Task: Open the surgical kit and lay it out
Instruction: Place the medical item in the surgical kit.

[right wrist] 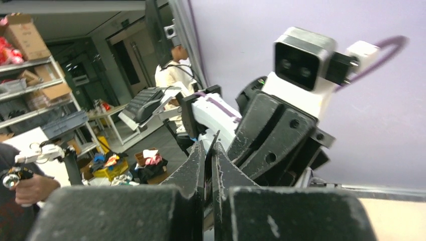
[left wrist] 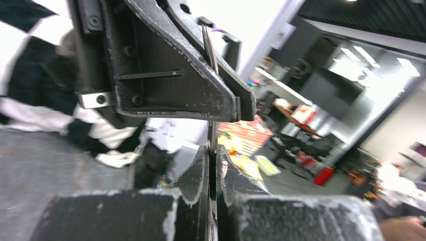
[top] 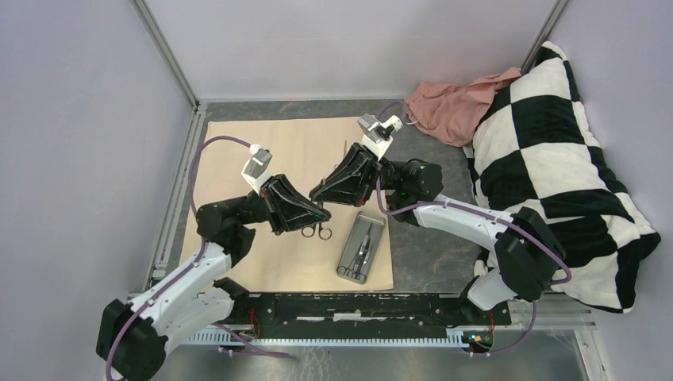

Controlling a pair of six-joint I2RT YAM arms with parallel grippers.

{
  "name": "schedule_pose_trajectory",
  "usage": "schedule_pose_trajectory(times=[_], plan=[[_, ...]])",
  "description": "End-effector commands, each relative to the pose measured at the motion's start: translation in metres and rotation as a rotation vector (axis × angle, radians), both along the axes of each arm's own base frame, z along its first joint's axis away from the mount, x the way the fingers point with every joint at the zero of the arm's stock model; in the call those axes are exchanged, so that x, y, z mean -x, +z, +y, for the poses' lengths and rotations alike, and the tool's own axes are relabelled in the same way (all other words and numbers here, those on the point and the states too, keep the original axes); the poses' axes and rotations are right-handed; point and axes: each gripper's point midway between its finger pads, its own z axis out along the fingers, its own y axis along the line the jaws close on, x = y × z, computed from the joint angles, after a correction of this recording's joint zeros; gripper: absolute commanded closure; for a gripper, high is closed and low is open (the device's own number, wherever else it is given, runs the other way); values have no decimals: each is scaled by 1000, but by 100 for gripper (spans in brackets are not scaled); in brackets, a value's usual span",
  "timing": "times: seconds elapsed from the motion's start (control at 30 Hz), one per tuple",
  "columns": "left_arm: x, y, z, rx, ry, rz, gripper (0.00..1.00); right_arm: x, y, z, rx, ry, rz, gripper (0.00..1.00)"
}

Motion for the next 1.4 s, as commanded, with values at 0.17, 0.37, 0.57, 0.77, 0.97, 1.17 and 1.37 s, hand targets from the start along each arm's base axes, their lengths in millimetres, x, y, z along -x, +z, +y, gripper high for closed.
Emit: schedule_pose_trajectory(times=[0.17,0.37,0.57,0.77,0.97,1.17,1.37], plan=[[-72,-22,10,-241,548,38,98,-91,-64,11,164,-270,152,82],[-134,-64,52,-420,960,214,98,-161,-106,-13,250,-505,282,18],[-179,-101,114,-581,1377,404,98,-153,-148,-4,322,-582,155,9],[-199,-126,127,-655,1515,586,98,-132,-179,20,416,-833,-274,12],[-203,-138,119,-662,1499,747,98,-115,-178,17,406,-1025,-601,18],[-193,-145,106,-620,1413,889,98,-122,-191,24,498,-1180,-754,32],[-185,-153,107,-605,1404,971,98,-129,-199,43,565,-1293,-778,41]])
